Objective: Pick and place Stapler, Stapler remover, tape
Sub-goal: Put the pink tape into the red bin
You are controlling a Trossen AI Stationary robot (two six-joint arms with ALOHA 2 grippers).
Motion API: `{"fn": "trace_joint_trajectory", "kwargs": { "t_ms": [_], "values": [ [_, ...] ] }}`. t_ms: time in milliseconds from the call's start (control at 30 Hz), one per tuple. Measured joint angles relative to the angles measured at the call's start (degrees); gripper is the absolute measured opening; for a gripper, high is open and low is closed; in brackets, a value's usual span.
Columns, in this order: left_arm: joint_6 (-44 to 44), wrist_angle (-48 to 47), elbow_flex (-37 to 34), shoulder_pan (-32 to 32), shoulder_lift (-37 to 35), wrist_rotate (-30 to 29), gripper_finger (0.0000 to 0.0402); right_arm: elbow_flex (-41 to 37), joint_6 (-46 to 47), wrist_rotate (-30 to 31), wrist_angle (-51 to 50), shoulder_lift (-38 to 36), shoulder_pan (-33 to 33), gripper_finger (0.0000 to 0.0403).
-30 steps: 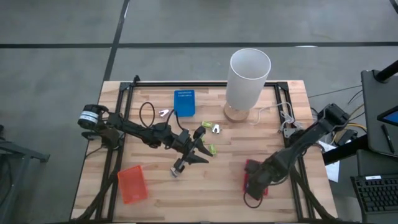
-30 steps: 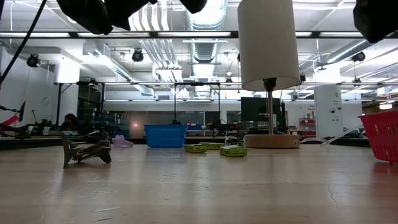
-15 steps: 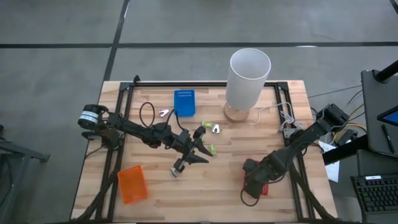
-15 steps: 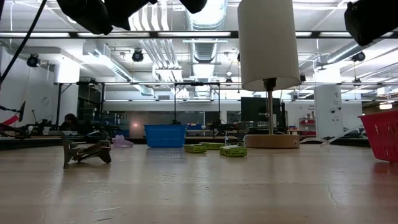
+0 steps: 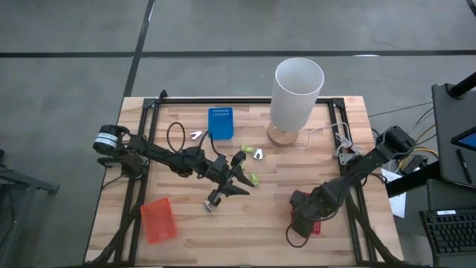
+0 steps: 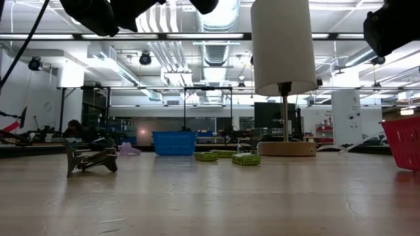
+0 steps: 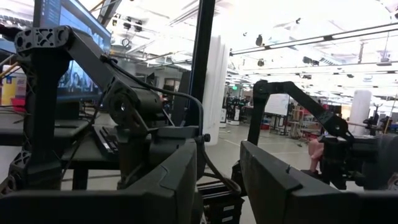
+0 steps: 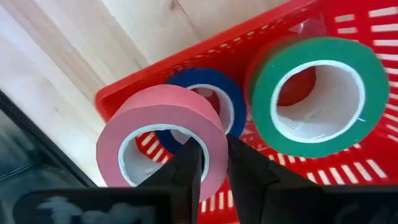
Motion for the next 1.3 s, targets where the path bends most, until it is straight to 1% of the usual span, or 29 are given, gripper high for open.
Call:
{"fn": "trace_joint_trajectory", "kwargs": {
  "t_ms": [200,367,500,667,833,1000,1067,1133,1200,1300],
  "values": [
    [0.0,0.0,0.0,0.0,0.0,0.0,0.0126,0.0,-0.1,1.7,-0.2,0.0,-0.2,0.0091],
    [0.0,0.0,0.0,0.0,0.0,0.0,0.0126,0.0,-0.1,1.7,-0.3,0.0,-1.0,0.0107],
    [-0.1,0.0,0.0,0.0,0.0,0.0,0.0126,0.1,-0.3,1.4,-1.7,0.0,-2.0,0.0107],
    [-1.1,-2.3,0.0,0.0,0.0,0.0,0.0126,1.3,-1.9,1.9,-3.8,-0.2,-2.1,0.0092],
    [-3.0,-11.0,0.0,0.0,-0.1,0.9,0.0126,4.3,-4.4,7.4,-4.4,-0.2,-1.8,0.0075],
    [-4.2,-21.5,0.0,0.0,-0.1,1.0,0.0126,7.5,-9.9,17.5,-4.1,-0.3,-0.8,0.0061],
    [-5.4,-24.0,0.0,0.0,-0.1,1.0,0.0126,8.0,-12.2,19.4,-3.9,-0.2,-0.4,0.0058],
    [-7.2,-25.7,0.0,-0.1,-0.1,1.1,0.0126,8.1,-14.4,19.5,-3.1,-0.2,-0.4,0.0055],
    [-8.1,-26.4,0.0,-0.4,-0.1,1.2,0.0126,8.1,-14.0,18.7,-1.7,-0.2,-0.3,0.0052],
    [-7.7,-27.1,0.0,-1.1,-0.1,1.2,0.0126,7.8,-11.3,13.4,-1.5,-0.1,0.5,0.0044]
  ]
}}
